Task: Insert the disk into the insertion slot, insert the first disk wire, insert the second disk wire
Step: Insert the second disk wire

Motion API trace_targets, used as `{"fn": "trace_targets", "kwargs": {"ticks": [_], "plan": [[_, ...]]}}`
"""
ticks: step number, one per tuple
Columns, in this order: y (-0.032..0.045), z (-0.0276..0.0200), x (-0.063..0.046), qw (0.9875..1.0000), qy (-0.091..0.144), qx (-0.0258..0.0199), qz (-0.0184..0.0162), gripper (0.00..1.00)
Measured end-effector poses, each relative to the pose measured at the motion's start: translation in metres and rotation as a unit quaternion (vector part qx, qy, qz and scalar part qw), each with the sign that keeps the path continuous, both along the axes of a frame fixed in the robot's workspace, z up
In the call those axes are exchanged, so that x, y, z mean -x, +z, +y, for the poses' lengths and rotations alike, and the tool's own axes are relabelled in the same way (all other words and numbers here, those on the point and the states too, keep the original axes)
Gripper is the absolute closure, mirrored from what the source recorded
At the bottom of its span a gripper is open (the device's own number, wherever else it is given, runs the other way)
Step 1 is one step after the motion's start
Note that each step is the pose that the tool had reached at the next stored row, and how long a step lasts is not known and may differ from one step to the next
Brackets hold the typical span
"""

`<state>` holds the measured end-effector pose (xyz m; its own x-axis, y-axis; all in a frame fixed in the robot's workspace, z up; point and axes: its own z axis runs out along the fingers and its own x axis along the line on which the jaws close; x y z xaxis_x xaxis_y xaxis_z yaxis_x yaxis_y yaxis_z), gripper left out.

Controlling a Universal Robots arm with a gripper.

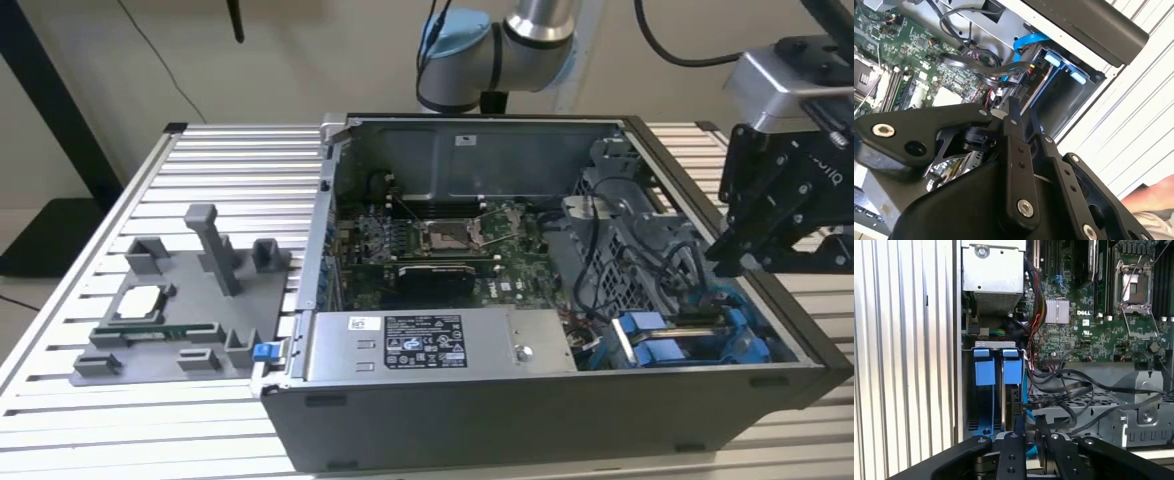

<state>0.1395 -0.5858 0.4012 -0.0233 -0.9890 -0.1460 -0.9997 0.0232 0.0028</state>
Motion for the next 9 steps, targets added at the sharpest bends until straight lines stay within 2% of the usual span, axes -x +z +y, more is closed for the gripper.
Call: {"fn": "trace_targets", "kwargs": {"ticks": [3, 9], "plan": [[0.0052, -0.0001, 0.0001, 1.0000, 0.000, 0.0000, -0.0001, 0.00], [0.0056, 0.0000, 0.0001, 1.0000, 0.000, -0.0002, -0.0001, 0.00]]}}
